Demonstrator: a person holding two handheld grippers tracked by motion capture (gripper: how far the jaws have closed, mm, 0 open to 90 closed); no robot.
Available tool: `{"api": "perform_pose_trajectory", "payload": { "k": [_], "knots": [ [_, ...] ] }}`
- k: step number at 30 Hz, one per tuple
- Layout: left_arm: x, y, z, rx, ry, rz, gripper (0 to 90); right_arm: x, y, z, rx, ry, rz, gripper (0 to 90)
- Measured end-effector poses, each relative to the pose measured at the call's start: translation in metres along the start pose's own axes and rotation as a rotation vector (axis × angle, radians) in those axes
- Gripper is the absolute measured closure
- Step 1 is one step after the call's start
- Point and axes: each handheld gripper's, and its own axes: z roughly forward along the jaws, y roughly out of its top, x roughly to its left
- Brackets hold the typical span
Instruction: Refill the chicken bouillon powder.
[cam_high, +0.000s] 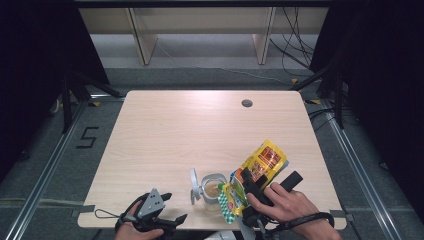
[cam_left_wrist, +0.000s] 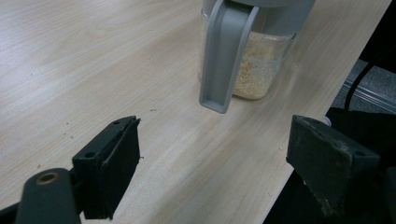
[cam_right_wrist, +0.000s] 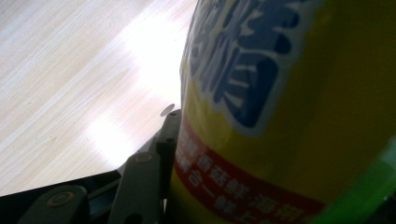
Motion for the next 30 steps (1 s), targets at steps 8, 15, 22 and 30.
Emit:
{"api": "perform_pose_trajectory", "payload": {
  "k": [8,15,22,30],
  "knots": [
    [-0.0001,0.0001,0.0000,-0.004,0.003,0.001,16.6,0.0004,-0.0001,-0.0003,0.000,0.002,0.001,60.4],
    [0.0001,0.0007,-0.0007,-0.003,-0.004,-0.008,16.6,0.0002,0.0000,0.0010,-0.004,0.004,-0.002,60.5],
    [0.0002,0.0004,-0.0006,-0.004,0.002,-0.001,16.6,-0.0002,-0.0002,0.0008,-0.003,0.002,-0.002,60.5],
    [-0.0001,0.0005,-0.0005,-0.008,-0.002,-0.008,16.6,-0.0008,0.0003,0.0005,0.001,0.002,-0.003,60.5]
  ]
}}
